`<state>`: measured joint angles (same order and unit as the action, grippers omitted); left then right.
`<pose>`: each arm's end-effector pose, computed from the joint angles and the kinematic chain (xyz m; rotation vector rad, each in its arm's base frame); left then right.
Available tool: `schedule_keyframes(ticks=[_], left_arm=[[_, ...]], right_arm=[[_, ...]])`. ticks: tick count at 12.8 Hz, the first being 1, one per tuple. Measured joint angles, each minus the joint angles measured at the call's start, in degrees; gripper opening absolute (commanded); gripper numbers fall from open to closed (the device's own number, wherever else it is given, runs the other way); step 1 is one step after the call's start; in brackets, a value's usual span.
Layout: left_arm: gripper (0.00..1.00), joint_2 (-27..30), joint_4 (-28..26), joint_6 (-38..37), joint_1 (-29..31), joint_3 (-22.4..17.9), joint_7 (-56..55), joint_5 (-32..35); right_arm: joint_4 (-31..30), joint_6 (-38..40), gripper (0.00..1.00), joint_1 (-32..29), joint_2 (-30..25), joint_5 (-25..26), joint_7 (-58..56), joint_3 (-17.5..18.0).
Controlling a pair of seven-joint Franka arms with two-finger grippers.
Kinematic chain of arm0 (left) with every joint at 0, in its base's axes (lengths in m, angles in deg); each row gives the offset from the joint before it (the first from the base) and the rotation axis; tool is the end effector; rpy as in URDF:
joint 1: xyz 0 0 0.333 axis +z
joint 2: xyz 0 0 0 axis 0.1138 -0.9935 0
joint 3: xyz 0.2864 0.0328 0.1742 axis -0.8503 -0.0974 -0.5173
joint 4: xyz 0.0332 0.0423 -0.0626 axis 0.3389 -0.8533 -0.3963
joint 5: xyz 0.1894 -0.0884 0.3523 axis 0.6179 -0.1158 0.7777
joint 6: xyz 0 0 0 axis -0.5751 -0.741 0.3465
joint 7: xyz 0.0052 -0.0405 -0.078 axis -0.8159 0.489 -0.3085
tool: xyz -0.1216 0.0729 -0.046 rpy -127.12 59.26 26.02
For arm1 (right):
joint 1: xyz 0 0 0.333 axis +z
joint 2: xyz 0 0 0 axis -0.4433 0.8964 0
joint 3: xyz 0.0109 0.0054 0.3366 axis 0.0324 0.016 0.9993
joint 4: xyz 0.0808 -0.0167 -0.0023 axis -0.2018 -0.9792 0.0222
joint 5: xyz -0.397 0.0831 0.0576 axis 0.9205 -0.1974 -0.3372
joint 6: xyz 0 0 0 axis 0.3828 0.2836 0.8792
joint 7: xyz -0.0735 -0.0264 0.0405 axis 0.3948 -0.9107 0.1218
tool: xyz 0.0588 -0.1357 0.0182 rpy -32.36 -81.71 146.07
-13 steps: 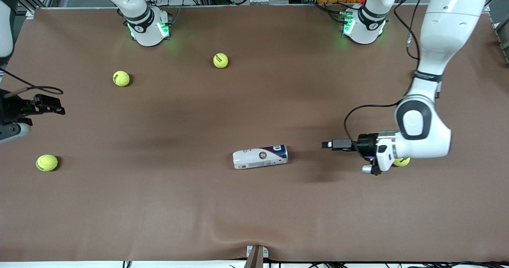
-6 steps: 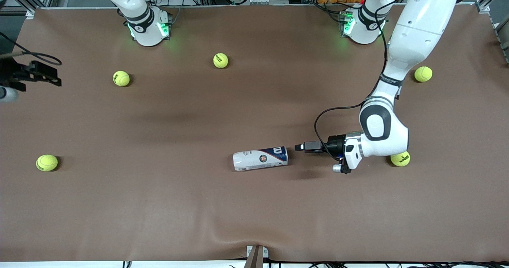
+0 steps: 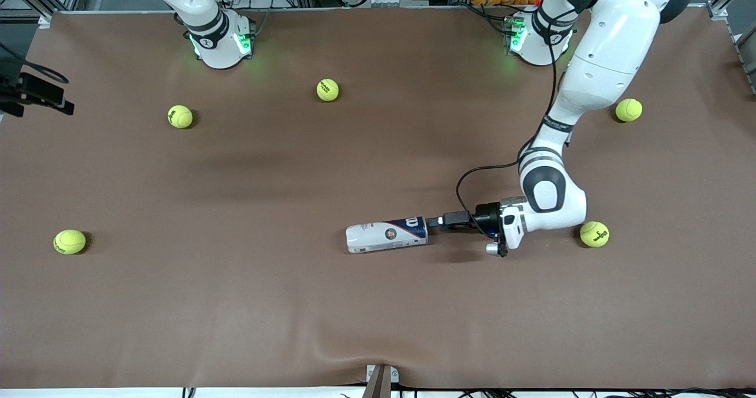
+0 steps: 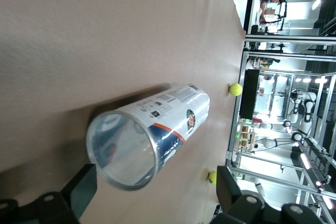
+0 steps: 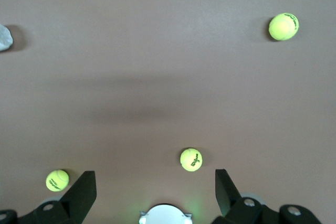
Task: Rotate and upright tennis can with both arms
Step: 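Grasp the can's open end with the left gripper, then lift and rotate the can upright with the left gripper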
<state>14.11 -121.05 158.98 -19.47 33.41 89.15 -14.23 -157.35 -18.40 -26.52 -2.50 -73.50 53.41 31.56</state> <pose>0.6399 -0.2947 0.1313 1.9657 0.1177 -0.0496 0.5399 -0.0541 0.6297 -3.0710 0.0452 0.1719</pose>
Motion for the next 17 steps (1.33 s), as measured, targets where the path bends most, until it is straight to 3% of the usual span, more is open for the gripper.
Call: schedule_keyframes(ticks=[2, 3, 6, 7, 11, 14, 17], left_arm=[[0.88, -0.49, 0.47, 0.00, -0.71, 0.00, 0.00, -0.86], [0.76, -0.66, 0.80, 0.00, -0.84, 0.00, 0.00, -0.93], [0.75, -1.27, 1.39, 0.00, -1.06, 0.00, 0.01, -0.95], [0.70, -1.93, 1.97, 0.00, -1.33, 0.00, 0.01, -0.98], [0.11, -3.52, 3.71, 0.00, -1.88, -0.01, 0.06, -1.09], [0.00, -3.52, 4.03, 0.00, -1.88, -0.03, 0.07, -1.09], [0.00, -3.51, 4.60, -0.32, -1.87, 0.02, 0.11, -1.15]], right_arm=[[0.01, -0.73, 1.00, -1.26, -0.83, 0.00, 0.98, 1.71], [0.02, -0.97, 1.00, -2.74, -0.86, 0.00, 0.98, 3.34], [0.24, -1.39, 1.00, -3.74, -0.87, 0.66, 0.98, 5.10], [0.52, -1.64, 1.00, -3.73, -0.87, 0.86, 0.98, 5.27], [0.95, -2.10, 1.00, -3.74, -0.87, 1.28, 0.98, 5.39], [0.94, -5.10, 1.00, -3.88, -0.86, 1.57, 1.00, 5.18], [0.91, -5.58, 1.00, -3.99, -0.73, 1.64, 1.41, 5.08]])
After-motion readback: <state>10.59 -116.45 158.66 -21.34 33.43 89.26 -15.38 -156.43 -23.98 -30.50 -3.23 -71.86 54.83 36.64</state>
